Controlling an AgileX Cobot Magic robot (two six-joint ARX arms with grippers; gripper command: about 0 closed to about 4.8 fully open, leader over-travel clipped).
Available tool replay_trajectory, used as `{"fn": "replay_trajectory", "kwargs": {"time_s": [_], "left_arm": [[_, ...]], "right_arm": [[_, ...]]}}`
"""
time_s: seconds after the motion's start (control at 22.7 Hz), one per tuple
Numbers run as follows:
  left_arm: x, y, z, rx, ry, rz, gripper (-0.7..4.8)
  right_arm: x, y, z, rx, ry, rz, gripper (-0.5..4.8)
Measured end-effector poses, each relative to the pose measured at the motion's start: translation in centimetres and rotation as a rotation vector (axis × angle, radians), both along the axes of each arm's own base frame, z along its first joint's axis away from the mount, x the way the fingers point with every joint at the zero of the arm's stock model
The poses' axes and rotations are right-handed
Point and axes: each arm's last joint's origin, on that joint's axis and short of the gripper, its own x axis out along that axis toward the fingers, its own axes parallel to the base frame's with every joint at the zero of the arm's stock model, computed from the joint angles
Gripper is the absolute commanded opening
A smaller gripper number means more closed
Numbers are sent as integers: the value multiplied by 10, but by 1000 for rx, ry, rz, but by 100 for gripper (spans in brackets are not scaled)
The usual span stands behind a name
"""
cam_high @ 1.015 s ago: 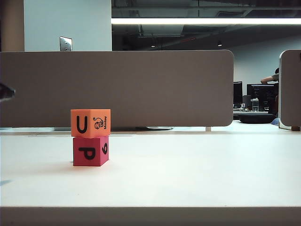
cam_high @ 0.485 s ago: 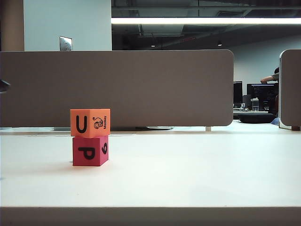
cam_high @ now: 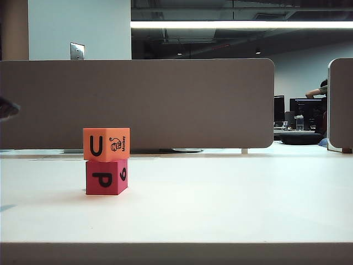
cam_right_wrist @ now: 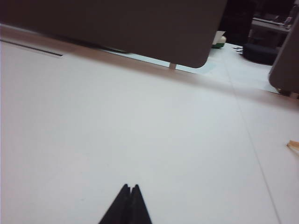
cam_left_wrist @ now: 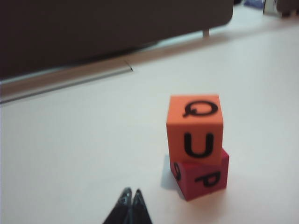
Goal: Stack the letter block on the right onto the letter block on the left.
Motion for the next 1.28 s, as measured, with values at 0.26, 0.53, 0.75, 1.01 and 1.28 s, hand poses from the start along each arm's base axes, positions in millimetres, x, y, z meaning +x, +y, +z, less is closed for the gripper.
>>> {"fn": "replay_trajectory", "kwargs": {"time_s": [0.26, 0.53, 0.75, 1.01, 1.28], "left_arm": [[-2, -1, -6, -38, 80, -49, -6], [-9, 1, -2, -64, 80, -66, -6], [-18, 5, 1, -77, 58, -69, -6], [-36, 12, 0, -83, 45, -54, -6], [-38, 15, -5, -61, 85, -17, -6]], "right_arm": [[0, -3, -4, -2, 39, -25, -3], [0, -2, -4, 4, 40, -23, -1], [0, -2, -4, 5, 40, -23, -1], [0, -2, -4, 5, 40, -23, -1], [0, -2, -4, 6, 40, -22, -1]]}}
